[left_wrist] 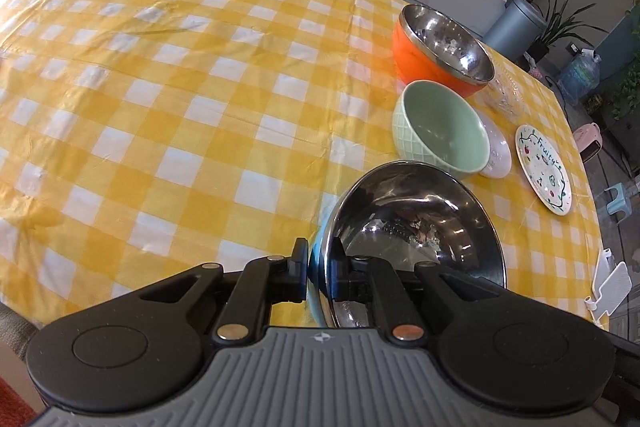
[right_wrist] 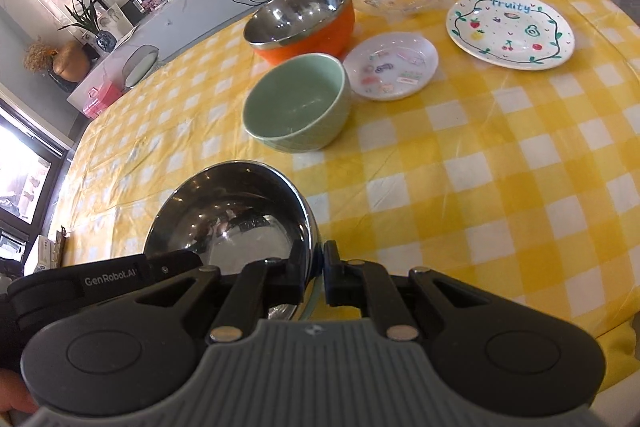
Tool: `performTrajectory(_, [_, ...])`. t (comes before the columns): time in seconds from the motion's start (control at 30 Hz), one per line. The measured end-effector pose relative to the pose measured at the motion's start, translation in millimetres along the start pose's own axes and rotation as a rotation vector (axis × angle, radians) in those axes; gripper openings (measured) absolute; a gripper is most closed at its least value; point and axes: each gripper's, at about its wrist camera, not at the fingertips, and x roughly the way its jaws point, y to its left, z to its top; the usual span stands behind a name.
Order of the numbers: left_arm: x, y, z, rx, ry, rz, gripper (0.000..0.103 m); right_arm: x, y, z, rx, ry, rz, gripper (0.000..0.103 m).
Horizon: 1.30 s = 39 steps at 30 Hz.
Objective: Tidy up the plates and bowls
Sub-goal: 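Lift the blue-bottomed bowl with both grippers and carry it toward the table edge, then lower the blue-bottomed bowl onto the cloth and open both grippers, then move both grippers to the rim of the orange-bottomed steel bowl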
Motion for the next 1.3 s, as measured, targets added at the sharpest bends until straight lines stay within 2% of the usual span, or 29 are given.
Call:
performTrajectory(0.6, [15,-1,4,0.002,-0.001,0.013,0.010,6,1,3,-0.027,-0.028,-0.003,0.009])
performTrajectory(0.73, [15,-1,4,0.003,0.004,0.017,0.011,6,2,4,-0.033,-0.022,0.005,0.013])
performTrajectory(0.77, [15,-1,4,0.005,0.002,0.018,0.012,6,3,3,-0.038,-0.025,0.002,0.013])
performTrajectory(0.8, [14,-2,5,0.009,0.000,0.020,0.020,5,3,3,-0.044,-0.030,0.000,0.014])
performTrajectory(0.83, [14,-2,5,0.011,-0.002,0.019,0.030,4,4,3,-0.051,-0.035,-0.003,0.020])
performTrajectory(0.87, [13,-2,5,0.009,-0.003,0.016,0.036,3,4,3,-0.056,-0.042,-0.006,0.031])
performTrajectory(0.93, [10,-1,6,0.005,-0.013,0.008,0.048,1,5,4,-0.064,-0.055,-0.011,0.037])
performTrajectory(1.13, [-13,-4,11,0.026,-0.079,0.007,0.056,-13,5,9,-0.089,-0.109,-0.046,0.051])
performTrajectory(1.3, [-38,-16,24,0.095,-0.150,0.028,0.057,-33,8,19,-0.105,-0.164,-0.069,0.061])
